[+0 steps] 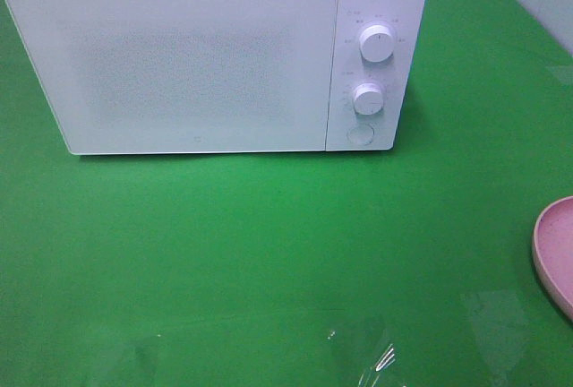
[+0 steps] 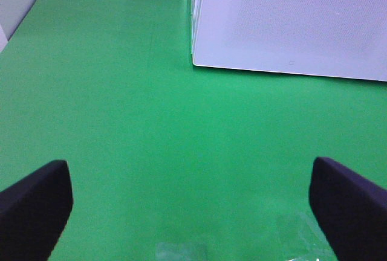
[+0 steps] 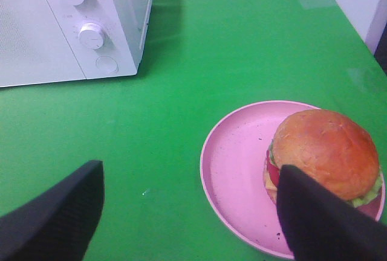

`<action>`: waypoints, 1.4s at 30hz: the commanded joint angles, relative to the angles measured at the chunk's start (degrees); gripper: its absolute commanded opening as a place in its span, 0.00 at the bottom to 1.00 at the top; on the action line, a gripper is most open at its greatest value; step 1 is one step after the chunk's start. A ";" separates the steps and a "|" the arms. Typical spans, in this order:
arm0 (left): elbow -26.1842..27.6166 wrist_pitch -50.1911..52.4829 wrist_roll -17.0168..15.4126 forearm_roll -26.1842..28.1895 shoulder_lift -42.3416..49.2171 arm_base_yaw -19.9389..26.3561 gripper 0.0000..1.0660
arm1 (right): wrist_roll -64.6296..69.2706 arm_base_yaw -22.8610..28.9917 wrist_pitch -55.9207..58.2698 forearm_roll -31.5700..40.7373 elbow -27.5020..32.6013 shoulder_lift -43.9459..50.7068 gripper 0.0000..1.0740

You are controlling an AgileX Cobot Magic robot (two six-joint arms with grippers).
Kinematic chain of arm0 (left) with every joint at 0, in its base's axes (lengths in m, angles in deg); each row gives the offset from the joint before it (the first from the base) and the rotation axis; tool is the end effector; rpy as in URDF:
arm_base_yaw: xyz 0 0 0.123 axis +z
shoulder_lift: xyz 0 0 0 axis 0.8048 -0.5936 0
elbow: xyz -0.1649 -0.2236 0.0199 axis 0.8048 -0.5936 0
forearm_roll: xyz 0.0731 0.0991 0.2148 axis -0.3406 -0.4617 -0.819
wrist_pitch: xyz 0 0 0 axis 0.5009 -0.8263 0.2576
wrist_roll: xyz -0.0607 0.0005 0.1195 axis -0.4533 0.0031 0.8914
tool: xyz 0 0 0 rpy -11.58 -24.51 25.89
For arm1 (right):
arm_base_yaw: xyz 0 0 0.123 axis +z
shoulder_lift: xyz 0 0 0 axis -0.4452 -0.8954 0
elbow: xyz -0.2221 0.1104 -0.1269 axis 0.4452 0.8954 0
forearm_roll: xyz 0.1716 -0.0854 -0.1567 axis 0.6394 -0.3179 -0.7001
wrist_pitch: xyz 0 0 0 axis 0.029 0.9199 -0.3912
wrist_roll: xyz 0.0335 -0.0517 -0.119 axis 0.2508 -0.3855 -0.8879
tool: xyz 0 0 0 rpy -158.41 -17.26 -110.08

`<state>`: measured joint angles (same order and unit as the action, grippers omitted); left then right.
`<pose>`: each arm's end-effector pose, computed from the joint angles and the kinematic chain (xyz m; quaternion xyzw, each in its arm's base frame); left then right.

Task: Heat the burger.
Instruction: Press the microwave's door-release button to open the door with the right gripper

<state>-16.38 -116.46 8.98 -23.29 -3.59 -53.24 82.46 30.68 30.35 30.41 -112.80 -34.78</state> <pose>0.0327 -0.0068 0.2600 -0.0149 0.8507 -0.0365 0.5241 0.0414 -0.0025 0.2650 0.0454 0.8275 0.0476 0.5576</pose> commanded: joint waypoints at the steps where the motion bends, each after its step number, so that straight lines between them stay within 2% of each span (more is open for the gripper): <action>1: -0.17 0.57 -0.11 -0.11 1.26 0.00 0.93 | -0.46 0.11 -0.63 0.00 0.11 1.43 0.71; 16: -0.17 0.57 -0.11 -0.11 1.26 0.00 0.93 | -0.46 0.11 -1.72 0.00 -1.20 1.15 0.71; 20: -0.17 0.57 -0.11 -0.11 1.26 0.00 0.93 | -0.46 0.11 -3.95 0.00 -3.50 -3.21 0.71; 37: -0.17 0.57 -0.11 -0.11 1.26 0.00 0.93 | -0.46 0.11 -21.72 0.00 -3.44 -19.54 0.71; 42: -0.17 0.57 -0.11 -0.11 1.26 0.00 0.93 | -0.46 0.11 -23.66 0.00 -3.44 -22.40 0.71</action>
<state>-16.38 -116.46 8.98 -23.29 -3.59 -53.24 82.46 30.68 7.94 30.41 -115.84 -56.95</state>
